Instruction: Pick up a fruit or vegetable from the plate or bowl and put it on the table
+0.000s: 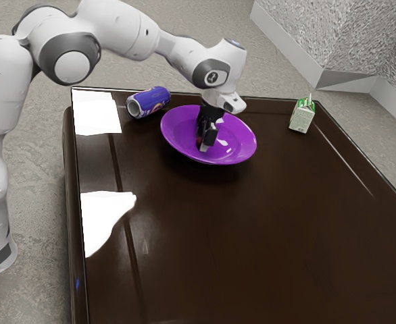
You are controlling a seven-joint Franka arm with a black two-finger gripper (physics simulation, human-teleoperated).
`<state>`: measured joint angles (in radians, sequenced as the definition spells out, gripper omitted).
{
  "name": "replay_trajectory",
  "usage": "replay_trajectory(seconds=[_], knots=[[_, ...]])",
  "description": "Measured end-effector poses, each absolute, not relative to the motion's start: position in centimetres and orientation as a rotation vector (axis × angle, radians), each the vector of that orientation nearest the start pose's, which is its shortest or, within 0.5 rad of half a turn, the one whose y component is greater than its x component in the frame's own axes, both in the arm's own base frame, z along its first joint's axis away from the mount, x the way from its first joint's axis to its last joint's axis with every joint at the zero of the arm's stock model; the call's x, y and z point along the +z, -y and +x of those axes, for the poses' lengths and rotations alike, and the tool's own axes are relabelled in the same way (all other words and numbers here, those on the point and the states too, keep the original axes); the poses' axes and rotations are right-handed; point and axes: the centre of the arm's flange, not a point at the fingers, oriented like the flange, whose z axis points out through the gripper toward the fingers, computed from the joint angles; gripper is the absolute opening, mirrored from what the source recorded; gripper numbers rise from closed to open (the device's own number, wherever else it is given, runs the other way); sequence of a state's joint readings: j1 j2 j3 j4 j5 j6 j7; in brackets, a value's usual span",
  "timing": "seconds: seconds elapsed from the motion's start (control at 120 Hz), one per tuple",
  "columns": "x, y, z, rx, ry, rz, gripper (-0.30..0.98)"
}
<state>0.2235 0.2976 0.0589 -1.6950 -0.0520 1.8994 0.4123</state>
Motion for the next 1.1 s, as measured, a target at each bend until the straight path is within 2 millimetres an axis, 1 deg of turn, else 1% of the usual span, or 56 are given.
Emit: replay_trajectory(seconds=[0.025, 0.067, 0.108, 0.142, 0.167, 0.258, 0.358, 0.408, 0.458, 0.767, 0.833, 0.917, 1.0, 1.1], knots=[[41.4, -17.0, 61.0, 0.123, -0.178, -3.195, 0.56], [41.3, -17.1, 61.0, 0.124, -0.175, -3.195, 0.6], [41.5, -17.1, 61.1, 0.118, -0.173, -3.194, 0.74], [41.8, -17.0, 61.1, 0.109, -0.176, -3.193, 0.78], [42.0, -16.9, 61.1, 0.102, -0.18, -3.192, 0.75], [42.5, -16.8, 61.2, 0.087, -0.189, -3.189, 0.55], [42.6, -16.8, 61.3, 0.082, -0.195, -3.188, 0.35], [42.6, -16.7, 61.3, 0.082, -0.198, -3.187, 0.27], [42.6, -16.7, 61.3, 0.081, -0.2, -3.187, 0.21], [42.6, -16.5, 61.3, 0.082, -0.211, -3.184, 0.15], [43.3, -16.4, 61.6, 0.061, -0.217, -3.18, 0.15], [44.7, -16.0, 62.3, 0.018, -0.236, -3.172, 0.16], [45.9, -14.7, 63.0, -0.019, -0.276, -3.167, 0.16], [48.1, -11.5, 64.0, -0.082, -0.366, -3.159, 0.16]])
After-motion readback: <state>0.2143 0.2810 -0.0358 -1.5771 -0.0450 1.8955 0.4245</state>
